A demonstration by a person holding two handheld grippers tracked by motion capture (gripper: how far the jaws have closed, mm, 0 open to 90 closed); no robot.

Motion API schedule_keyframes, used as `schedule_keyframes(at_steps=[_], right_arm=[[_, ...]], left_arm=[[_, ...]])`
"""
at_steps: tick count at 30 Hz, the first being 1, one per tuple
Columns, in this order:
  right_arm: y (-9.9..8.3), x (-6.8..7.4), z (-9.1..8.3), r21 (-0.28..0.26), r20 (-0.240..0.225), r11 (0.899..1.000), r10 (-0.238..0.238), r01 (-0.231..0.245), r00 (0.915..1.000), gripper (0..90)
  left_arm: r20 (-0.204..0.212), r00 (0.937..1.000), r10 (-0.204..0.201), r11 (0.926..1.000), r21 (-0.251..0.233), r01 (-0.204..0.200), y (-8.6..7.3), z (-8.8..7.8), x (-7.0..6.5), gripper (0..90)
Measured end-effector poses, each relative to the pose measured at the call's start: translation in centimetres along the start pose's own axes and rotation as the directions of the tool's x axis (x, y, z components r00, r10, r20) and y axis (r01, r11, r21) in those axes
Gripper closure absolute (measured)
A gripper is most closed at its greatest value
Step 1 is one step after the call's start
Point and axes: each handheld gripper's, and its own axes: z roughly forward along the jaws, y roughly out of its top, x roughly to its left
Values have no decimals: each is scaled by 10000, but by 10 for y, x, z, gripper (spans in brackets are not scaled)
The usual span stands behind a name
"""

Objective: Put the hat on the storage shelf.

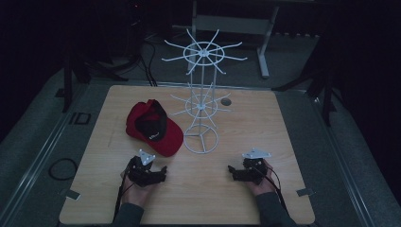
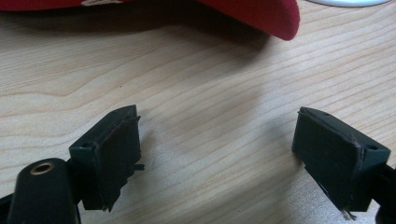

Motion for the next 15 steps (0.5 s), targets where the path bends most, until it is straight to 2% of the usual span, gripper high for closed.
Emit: schedule_keyframes(at_steps=[8,15], right_arm=[[0,0,0,4,-2,10000,7,-7,10000,147],[0,0,0,-6,-1,10000,-9,9,10000,147]], left_arm=[[-51,10000,-62,10000,-22,62,0,-1,0,168],[-182,9996,-217,9997,-120,215,-2,-5,2,288]])
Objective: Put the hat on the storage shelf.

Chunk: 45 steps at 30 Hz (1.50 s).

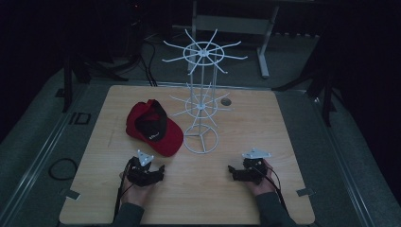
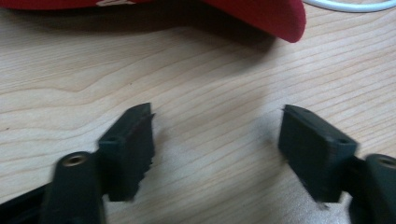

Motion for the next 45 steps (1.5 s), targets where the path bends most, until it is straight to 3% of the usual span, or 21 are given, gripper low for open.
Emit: schedule_keyframes(at_steps=[9,20,27,32,45], right_arm=[[0,0,0,3,1,10000,6,-6,10000,147],[0,0,0,8,2,10000,14,-14,10000,147],[0,0,0,2,0,10000,-2,2,10000,147],[0,0,0,9,1,10000,12,-12,10000,147],[0,0,0,16,-1,10000,27,-27,10000,147]], left_arm=[[55,10000,-40,9999,125,39,2,-2,5,406],[683,9975,-192,9991,379,167,5,-7,12,491],[890,9957,-265,9994,229,246,11,-12,11,467],[1021,9933,-543,9985,81,537,15,-15,12,446],[1087,9922,-614,9981,39,613,28,-9,-1,394]])
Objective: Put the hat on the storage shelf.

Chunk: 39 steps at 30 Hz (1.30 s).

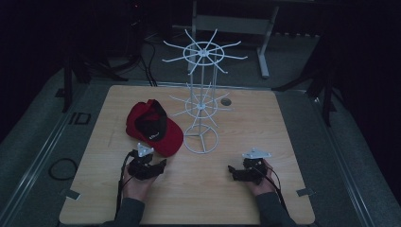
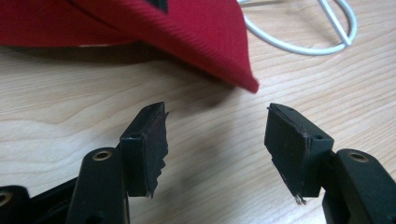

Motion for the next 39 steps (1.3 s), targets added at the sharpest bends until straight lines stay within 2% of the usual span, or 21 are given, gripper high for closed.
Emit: schedule_keyframes(at_steps=[6,9,10,15,16,23,28,34,35,36,37,39], right_arm=[[0,0,0,2,-1,10000,3,-3,10000,147],[0,0,0,4,1,10000,6,-6,10000,148],[0,0,0,4,1,10000,6,-6,10000,148],[0,0,0,3,1,10000,4,-4,10000,147],[0,0,0,3,-1,10000,6,-6,10000,147],[0,0,0,3,0,10000,4,-4,10000,147],[0,0,0,3,1,10000,4,-4,10000,147],[0,0,0,3,0,10000,3,-3,10000,147],[0,0,0,3,0,10000,3,-3,10000,147],[0,0,0,3,0,10000,3,-3,10000,147],[0,0,0,4,1,10000,3,-3,10000,147],[0,0,0,4,-1,10000,2,-2,10000,147]], left_arm=[[55,9999,-121,9999,-25,122,3,3,-4,381],[380,9976,-585,9983,-33,587,10,9,-9,380],[380,9976,-585,9983,-33,587,10,9,-9,381],[347,9955,-877,9961,29,877,16,15,-8,428],[337,9953,-913,9958,44,912,17,16,-8,475],[337,9946,-986,9951,79,984,17,5,5,599],[25,9957,-922,9956,156,921,15,-5,15,642],[-295,9891,-1445,9895,43,1447,11,-12,34,641],[-298,9867,-1596,9871,64,1599,11,-12,39,637],[-298,9867,-1596,9871,64,1599,11,-12,39,626],[-96,9848,-1733,9848,86,1734,13,-10,43,610],[-27,9843,-1762,9842,140,1763,15,-7,44,580]])
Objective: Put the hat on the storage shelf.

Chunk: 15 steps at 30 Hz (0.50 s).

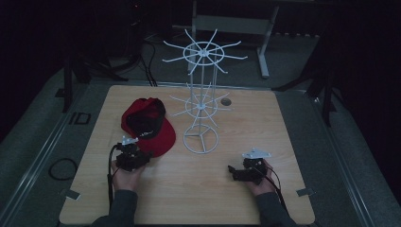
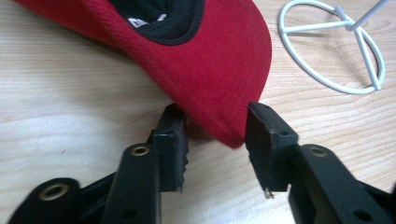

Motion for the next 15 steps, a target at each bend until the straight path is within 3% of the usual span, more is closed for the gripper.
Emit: schedule_keyframes(at_steps=[2,8,13,15], right_arm=[[0,0,0,-1,-1,10000,2,-2,10000,147],[0,0,0,-1,0,10000,1,-1,10000,147],[0,0,0,-2,0,10000,-1,1,10000,147],[0,0,0,-3,0,10000,0,0,10000,147]], left_arm=[[207,9998,-81,10000,46,80,4,11,0,559],[223,9994,-250,9990,384,241,9,29,1,549],[153,9992,-361,9983,472,354,17,37,6,576],[302,9985,-466,9980,445,453,19,38,9,599]])
